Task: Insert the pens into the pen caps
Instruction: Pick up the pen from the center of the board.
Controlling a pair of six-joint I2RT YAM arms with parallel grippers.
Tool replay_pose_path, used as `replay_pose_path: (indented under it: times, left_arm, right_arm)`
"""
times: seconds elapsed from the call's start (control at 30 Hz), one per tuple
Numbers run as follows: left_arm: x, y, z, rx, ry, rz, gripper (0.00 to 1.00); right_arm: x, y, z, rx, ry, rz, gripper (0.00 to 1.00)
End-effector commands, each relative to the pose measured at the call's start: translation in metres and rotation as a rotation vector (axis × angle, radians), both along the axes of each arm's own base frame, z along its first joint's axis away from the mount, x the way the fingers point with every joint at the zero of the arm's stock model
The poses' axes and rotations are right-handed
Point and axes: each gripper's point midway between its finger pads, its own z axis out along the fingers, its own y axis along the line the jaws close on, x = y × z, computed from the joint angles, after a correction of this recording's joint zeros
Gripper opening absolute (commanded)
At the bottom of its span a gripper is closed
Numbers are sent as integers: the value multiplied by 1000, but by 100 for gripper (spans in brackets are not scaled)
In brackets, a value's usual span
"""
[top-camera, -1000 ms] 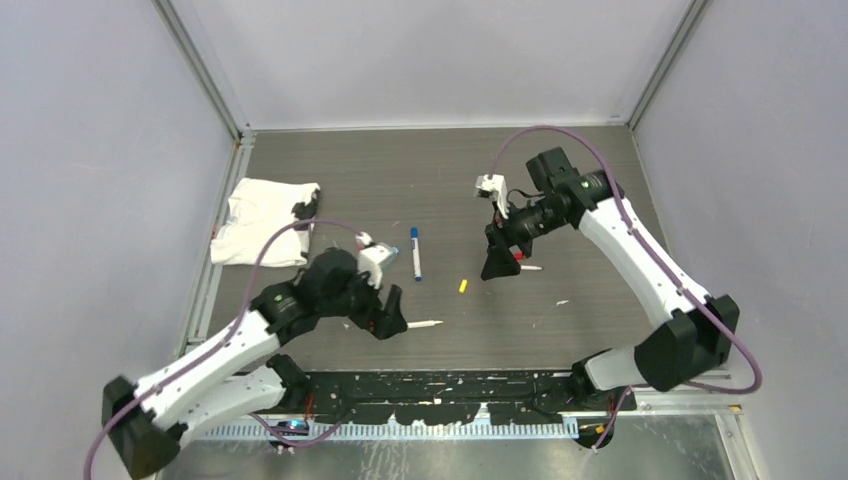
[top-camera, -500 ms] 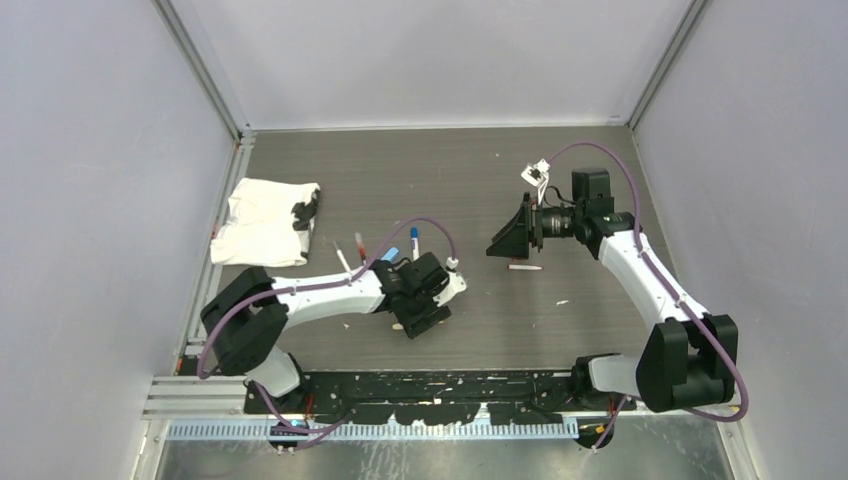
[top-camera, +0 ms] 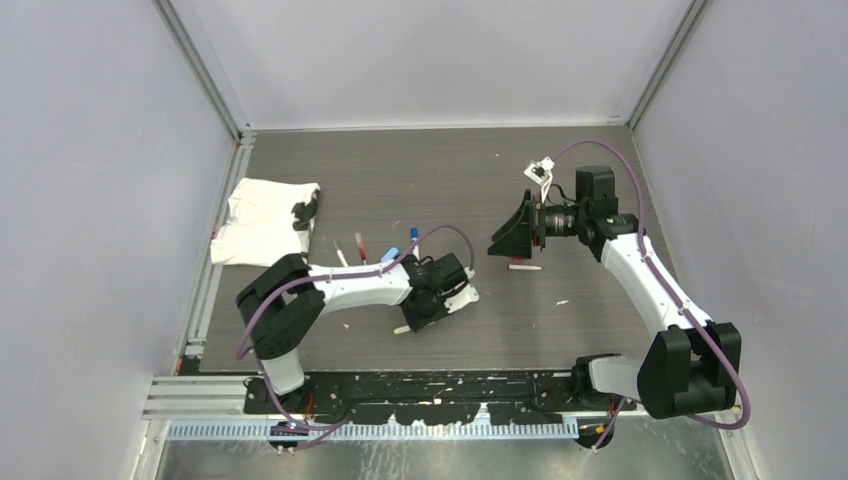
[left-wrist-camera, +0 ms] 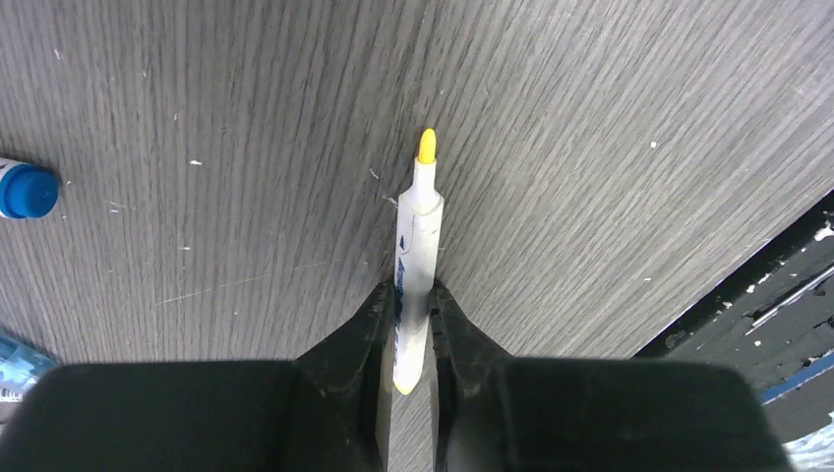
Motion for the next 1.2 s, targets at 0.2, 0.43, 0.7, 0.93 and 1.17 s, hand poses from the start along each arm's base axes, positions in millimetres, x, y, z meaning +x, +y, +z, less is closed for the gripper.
replay_pose_path:
  times: [0.2, 0.43, 0.7, 0.93, 1.17]
  left_arm:
    - [16, 3, 12, 8, -91, 32, 1]
    - [31, -43, 101, -447, -240, 179, 1]
    - [36, -50, 194, -1212, -329, 495, 1]
    - [49, -33, 233, -1491, -332, 716, 1]
    - [62, -38, 264, -1674, -302, 807, 1]
  right_arm:
    - [-1, -10, 10, -96, -181, 1, 81]
    - [-2, -17, 9, -161, -298, -23, 81]
    - [-9, 6, 10, 42, -114, 27, 81]
    - [-2, 43, 7, 114, 197, 21, 98]
    - [-26, 74, 2, 135, 246, 145, 100]
